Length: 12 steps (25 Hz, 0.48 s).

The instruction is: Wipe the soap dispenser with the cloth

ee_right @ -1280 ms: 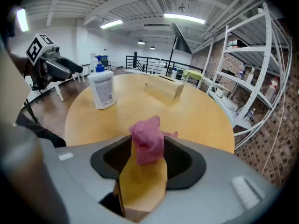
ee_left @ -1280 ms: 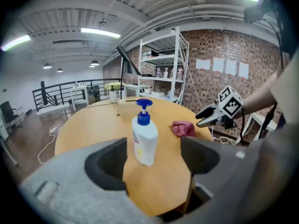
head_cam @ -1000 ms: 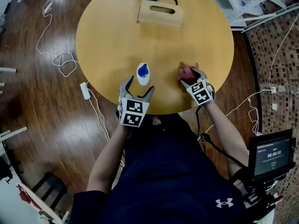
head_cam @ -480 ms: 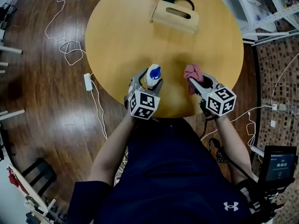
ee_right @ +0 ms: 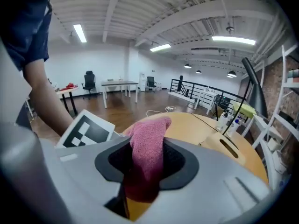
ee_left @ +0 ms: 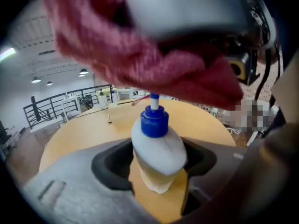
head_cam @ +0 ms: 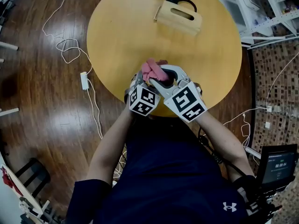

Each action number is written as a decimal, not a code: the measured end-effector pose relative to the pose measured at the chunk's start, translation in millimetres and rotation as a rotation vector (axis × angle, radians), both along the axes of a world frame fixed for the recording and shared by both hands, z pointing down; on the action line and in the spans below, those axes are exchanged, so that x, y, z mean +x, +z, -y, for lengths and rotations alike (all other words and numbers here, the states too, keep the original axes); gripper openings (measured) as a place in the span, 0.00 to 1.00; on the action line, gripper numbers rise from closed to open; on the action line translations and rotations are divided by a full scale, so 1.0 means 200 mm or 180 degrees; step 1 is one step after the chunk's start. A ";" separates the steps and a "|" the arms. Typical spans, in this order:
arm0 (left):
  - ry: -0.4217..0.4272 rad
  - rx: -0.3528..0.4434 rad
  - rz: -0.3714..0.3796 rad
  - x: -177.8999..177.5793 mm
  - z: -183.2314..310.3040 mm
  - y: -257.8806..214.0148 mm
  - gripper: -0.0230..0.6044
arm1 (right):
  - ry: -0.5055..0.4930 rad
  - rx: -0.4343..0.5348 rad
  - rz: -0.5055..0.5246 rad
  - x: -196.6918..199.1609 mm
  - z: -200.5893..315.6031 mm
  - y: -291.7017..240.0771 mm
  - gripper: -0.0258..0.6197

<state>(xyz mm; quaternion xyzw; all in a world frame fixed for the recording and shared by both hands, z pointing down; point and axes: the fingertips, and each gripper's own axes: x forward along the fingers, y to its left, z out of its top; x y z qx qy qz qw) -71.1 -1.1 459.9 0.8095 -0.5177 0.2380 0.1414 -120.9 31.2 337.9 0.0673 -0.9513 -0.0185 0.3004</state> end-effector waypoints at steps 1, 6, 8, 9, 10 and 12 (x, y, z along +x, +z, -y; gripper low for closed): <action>-0.0013 -0.0003 -0.0025 0.00 0.01 0.00 0.50 | 0.0062 -0.0002 -0.0030 0.01 0.03 0.03 0.25; 0.0004 -0.0020 -0.0078 0.01 0.03 0.00 0.50 | 0.0717 -0.0599 0.0128 0.18 0.27 0.06 0.25; 0.0010 -0.0018 -0.0118 0.01 0.03 -0.01 0.50 | 0.0955 -0.0690 0.0138 0.24 0.36 0.05 0.24; 0.0016 -0.0013 -0.0135 0.00 0.04 -0.01 0.50 | 0.0996 -0.0625 0.0136 0.26 0.38 0.03 0.24; 0.0024 -0.0004 -0.0146 0.00 0.04 -0.01 0.50 | 0.0972 -0.0544 0.0163 0.25 0.38 -0.01 0.24; 0.0033 0.0012 -0.0159 0.00 0.04 0.00 0.50 | 0.0756 -0.0423 0.0256 0.19 0.30 -0.08 0.25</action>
